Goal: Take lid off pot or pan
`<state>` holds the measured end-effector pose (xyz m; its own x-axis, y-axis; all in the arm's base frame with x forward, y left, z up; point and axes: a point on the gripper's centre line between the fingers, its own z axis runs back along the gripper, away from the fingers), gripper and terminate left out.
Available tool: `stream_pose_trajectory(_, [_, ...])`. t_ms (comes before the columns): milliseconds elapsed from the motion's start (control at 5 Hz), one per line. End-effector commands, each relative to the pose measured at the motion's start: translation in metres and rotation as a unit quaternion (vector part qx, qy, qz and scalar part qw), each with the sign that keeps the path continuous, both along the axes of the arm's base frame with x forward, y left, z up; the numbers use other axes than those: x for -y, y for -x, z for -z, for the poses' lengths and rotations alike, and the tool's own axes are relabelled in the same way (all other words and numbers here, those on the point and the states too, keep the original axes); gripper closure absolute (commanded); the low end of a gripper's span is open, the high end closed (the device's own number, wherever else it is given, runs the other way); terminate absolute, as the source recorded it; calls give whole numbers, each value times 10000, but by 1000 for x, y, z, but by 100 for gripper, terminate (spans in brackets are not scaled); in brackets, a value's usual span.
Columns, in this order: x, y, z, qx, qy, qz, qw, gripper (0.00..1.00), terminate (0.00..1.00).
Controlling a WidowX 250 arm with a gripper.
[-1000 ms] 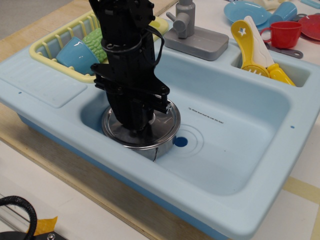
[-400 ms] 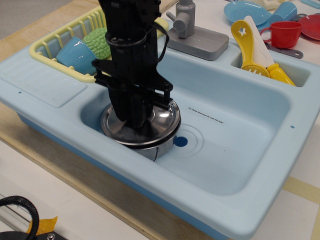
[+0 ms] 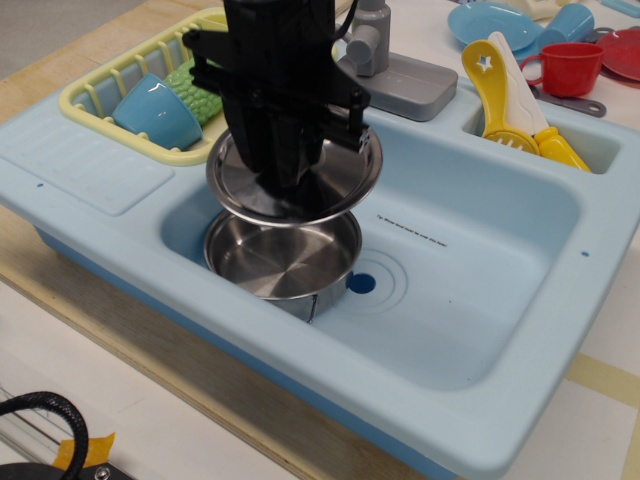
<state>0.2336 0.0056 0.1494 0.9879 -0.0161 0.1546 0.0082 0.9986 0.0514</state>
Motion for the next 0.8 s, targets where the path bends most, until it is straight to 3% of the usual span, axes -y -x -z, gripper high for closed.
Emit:
stream_pose_trajectory(0, [16, -6, -7, 238, 462, 323, 9981, 100, 0])
stream_pose_trajectory(600, [75, -16, 24, 34, 1106, 626, 9919, 100, 0])
